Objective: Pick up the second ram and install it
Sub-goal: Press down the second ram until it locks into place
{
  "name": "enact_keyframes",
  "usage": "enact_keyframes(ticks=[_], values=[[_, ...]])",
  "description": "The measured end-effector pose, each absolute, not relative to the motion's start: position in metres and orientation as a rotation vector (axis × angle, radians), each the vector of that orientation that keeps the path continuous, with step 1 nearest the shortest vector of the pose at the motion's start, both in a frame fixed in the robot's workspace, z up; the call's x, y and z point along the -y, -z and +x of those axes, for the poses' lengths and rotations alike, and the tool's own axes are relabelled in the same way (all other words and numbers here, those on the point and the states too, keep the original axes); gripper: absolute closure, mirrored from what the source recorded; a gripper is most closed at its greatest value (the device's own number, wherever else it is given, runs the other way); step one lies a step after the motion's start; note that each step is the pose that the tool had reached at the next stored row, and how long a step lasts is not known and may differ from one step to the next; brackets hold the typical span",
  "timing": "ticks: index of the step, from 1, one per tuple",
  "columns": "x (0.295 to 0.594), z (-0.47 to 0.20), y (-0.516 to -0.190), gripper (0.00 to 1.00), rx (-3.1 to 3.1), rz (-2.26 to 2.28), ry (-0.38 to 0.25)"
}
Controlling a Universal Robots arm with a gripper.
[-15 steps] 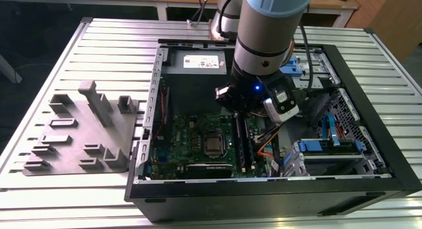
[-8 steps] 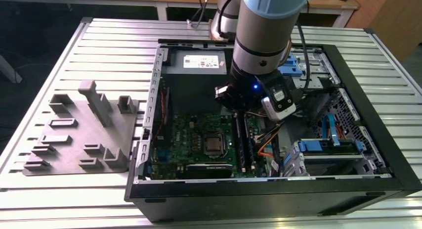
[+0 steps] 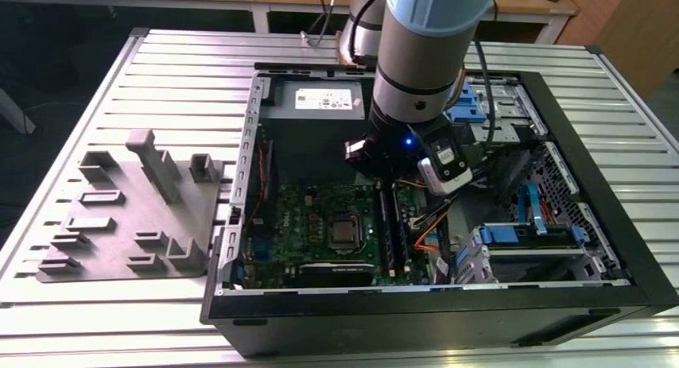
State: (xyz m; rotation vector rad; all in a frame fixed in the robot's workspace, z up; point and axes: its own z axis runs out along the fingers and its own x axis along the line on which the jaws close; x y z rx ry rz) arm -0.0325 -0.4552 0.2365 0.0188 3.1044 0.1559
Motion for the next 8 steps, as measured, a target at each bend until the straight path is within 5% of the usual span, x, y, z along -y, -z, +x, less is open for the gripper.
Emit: enact_keyframes(ticks=[8], values=[[0.4537,-0.0328,-0.2315,0.93,-3.103,0.048,-0.156]])
